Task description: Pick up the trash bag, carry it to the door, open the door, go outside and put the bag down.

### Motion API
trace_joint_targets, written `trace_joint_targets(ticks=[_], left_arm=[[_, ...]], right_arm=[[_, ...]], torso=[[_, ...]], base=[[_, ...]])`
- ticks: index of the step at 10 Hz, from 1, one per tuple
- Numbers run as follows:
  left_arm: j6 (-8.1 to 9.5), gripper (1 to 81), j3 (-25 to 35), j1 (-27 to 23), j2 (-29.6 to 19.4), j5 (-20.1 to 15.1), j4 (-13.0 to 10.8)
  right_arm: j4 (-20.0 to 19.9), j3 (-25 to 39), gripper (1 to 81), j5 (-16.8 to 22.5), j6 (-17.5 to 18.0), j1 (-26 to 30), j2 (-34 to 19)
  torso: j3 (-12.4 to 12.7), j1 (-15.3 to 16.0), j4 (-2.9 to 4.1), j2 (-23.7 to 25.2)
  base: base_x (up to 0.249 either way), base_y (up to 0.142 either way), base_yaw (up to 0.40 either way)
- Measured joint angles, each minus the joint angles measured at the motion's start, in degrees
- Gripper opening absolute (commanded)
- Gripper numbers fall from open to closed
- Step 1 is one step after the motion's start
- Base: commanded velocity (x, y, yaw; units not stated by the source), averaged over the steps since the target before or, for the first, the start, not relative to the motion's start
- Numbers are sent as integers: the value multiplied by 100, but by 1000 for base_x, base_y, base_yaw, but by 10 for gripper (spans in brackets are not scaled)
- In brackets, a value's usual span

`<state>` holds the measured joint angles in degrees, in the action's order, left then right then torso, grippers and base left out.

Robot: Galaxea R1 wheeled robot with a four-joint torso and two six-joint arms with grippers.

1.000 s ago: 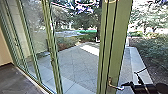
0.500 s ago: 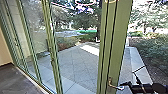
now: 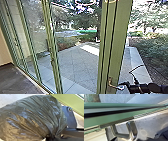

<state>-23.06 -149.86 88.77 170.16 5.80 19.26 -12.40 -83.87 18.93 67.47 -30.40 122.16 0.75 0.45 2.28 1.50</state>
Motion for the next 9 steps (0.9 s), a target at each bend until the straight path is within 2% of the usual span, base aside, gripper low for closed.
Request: trace_joint_targets(ticks=[6,9], left_arm=[[0,10,-20,0,0,-2,2],[0,10,-20,0,0,-7,2]], right_arm=[[-2,-706,811,-152,575,-112,617],[30,-1106,811,-141,686,-219,890]], torso=[[0,0,0,-2],[0,0,0,-2]], base=[[0,0,0],[0,0,0]])
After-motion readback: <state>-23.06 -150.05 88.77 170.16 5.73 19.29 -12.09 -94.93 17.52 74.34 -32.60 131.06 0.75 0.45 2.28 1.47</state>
